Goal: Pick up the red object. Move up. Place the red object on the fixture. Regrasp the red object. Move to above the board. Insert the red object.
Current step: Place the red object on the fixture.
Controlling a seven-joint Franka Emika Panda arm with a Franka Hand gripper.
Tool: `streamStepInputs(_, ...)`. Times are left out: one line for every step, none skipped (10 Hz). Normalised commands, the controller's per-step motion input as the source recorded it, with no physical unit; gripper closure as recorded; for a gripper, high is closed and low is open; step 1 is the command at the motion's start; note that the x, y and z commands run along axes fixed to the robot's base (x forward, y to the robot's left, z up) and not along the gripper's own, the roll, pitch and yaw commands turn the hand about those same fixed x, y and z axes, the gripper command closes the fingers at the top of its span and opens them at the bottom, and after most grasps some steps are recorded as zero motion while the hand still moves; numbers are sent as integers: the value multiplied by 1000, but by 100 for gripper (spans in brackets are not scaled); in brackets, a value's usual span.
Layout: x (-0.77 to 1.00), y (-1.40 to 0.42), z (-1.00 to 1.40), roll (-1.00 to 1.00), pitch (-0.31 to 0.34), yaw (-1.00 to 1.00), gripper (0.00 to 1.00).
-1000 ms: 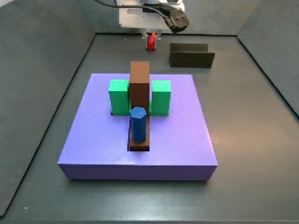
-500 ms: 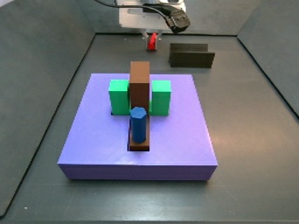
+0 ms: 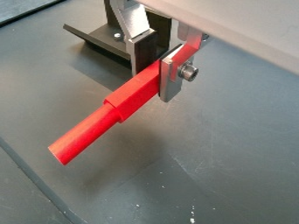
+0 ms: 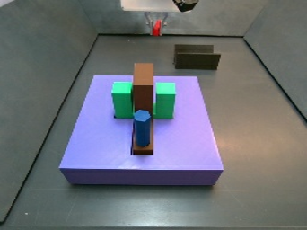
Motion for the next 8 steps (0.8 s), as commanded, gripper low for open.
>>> streamStepInputs(0,211,206,-609,0,-171,100)
streamStepInputs(83,0,406,-589,-69,-169,100)
streamStepInputs(240,-254,514,-511,-83,-129,100)
streamStepInputs(291,-326,531,-554,-111,-117,100)
streamStepInputs(580,-311,266,-454,0,-134,100)
streamStepInputs(709,-203,211,-474,86,-206,100)
streamStepInputs(757,-149,223,-529,126,-271,100)
streamStepInputs(820,-126,94,-434,169,-229,100)
